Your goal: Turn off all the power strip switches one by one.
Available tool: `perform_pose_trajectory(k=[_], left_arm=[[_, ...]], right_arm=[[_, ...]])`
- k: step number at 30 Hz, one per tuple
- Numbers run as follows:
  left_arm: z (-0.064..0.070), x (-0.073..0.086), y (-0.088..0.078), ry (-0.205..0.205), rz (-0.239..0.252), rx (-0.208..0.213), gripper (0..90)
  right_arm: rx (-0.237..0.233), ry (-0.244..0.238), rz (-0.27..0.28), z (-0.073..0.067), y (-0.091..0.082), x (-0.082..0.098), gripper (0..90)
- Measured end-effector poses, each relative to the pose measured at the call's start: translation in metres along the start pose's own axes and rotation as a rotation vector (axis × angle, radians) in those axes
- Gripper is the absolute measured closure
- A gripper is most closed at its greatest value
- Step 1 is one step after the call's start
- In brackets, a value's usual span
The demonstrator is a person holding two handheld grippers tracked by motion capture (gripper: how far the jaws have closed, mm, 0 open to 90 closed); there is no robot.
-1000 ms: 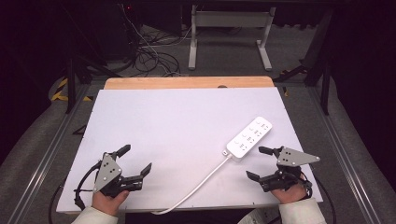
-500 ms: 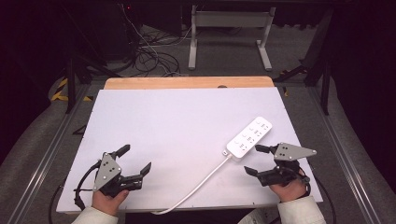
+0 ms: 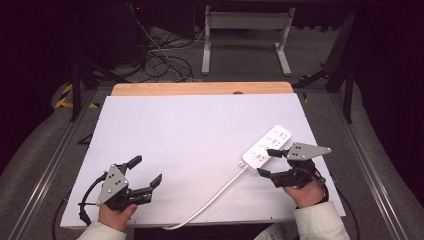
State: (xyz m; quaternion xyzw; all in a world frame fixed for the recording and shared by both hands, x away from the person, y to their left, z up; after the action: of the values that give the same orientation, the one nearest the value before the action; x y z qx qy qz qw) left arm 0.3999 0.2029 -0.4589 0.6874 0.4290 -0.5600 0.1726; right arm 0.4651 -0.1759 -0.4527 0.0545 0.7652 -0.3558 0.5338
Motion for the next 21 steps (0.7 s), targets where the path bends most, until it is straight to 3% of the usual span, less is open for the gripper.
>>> perform_pose_trajectory(k=[6,14,21], left_arm=[[0.004,-0.003,-0.001,0.041,0.014,0.005,20.2],[0.005,0.0,0.001,0.034,-0.032,0.035,20.3],[0.003,0.001,0.0,0.024,-0.041,0.017,20.3]], right_arm=[[-0.002,0.014,-0.024,0.004,0.01,-0.01,25.8],[0.007,0.015,-0.034,0.008,0.019,-0.02,25.9],[0.009,0.011,-0.052,0.009,0.027,-0.027,27.6]])
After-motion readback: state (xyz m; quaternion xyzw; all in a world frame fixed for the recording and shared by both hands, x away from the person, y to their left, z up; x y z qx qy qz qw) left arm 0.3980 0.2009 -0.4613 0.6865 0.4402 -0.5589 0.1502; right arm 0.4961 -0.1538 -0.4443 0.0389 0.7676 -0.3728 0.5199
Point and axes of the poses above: each handheld gripper's, and its own axes: y roughly forward along the jaws, x roughly out of its underside, z roughly to its right, the point moved 7 cm from there along y, roughly forward along the jaws, and after that the axes turned 13 degrees about y, right-handed, at the moved point
